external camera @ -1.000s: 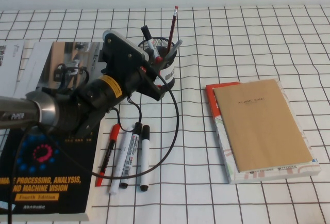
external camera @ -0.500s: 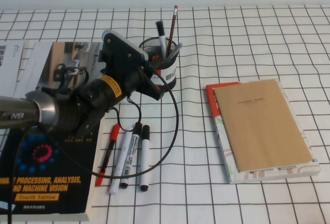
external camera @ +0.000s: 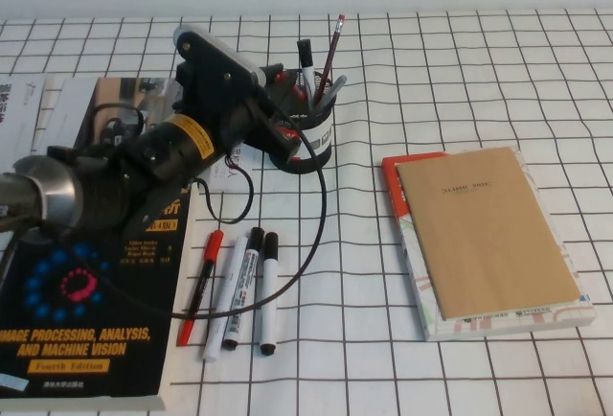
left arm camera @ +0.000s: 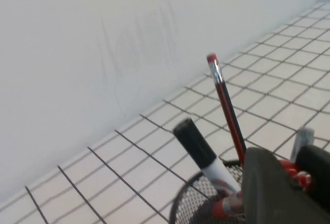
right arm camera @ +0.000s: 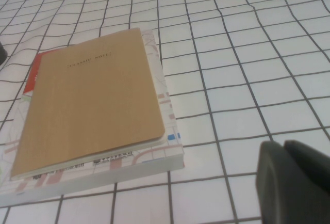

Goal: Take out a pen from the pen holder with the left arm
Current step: 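Take a marker out of the pen holder and lay it on the table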

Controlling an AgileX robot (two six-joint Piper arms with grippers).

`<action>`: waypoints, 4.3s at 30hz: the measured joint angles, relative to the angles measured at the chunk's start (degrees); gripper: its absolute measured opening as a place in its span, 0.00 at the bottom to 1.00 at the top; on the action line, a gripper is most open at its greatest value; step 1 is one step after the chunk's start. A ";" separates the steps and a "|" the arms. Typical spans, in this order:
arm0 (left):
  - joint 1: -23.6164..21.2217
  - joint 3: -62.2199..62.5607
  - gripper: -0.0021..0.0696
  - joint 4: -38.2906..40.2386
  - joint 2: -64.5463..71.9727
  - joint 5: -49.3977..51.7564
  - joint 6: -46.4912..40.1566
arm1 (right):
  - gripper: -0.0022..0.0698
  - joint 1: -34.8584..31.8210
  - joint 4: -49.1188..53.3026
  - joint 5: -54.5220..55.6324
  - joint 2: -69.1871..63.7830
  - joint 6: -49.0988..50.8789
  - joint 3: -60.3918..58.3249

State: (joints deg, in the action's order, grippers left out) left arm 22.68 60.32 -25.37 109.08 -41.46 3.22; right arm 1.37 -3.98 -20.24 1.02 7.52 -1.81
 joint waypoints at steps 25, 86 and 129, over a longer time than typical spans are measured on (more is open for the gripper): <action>-0.55 0.00 0.13 -6.50 -36.50 55.10 29.56 | 0.01 0.00 0.00 0.00 0.00 0.00 0.00; -4.11 36.71 0.17 59.01 14.80 105.38 -19.54 | 0.01 0.00 0.00 0.00 0.00 0.00 0.00; 2.93 -20.16 0.03 37.71 -46.21 46.33 -19.84 | 0.01 0.00 0.00 0.00 0.00 0.00 0.00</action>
State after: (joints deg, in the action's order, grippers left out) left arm 25.62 40.16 12.34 62.87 4.87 -16.62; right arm 1.37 -3.98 -20.24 1.02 7.52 -1.81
